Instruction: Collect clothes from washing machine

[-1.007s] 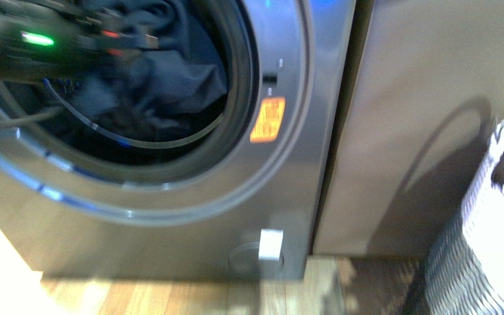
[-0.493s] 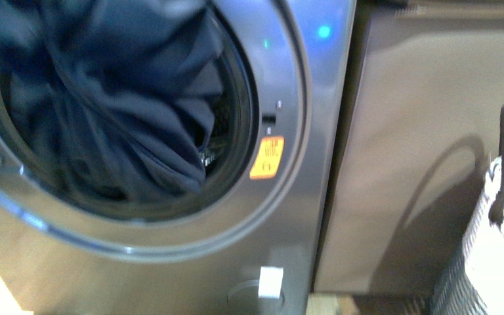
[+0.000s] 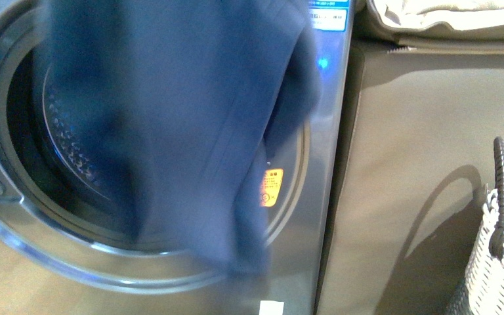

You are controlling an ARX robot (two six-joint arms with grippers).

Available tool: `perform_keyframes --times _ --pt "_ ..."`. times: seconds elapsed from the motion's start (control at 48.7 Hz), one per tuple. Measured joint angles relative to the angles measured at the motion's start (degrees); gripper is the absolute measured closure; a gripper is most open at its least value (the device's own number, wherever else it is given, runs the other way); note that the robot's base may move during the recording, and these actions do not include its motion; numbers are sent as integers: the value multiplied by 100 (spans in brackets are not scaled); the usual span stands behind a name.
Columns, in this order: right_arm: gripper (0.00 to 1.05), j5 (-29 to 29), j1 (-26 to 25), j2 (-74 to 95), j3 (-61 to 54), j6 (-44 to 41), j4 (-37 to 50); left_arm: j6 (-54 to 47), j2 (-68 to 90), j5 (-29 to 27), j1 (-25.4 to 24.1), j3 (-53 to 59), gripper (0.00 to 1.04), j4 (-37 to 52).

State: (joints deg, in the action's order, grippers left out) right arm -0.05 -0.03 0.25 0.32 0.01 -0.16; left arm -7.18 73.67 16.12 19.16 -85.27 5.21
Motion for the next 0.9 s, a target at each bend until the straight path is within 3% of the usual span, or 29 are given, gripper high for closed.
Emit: perform_keyframes --times 0.514,0.904 --pt "8 0 0 0 0 0 0 -107 1305 -267 929 -3121 92 -1480" --pt "8 0 0 0 0 0 0 -72 1349 -260 1021 -3344 92 -1532"
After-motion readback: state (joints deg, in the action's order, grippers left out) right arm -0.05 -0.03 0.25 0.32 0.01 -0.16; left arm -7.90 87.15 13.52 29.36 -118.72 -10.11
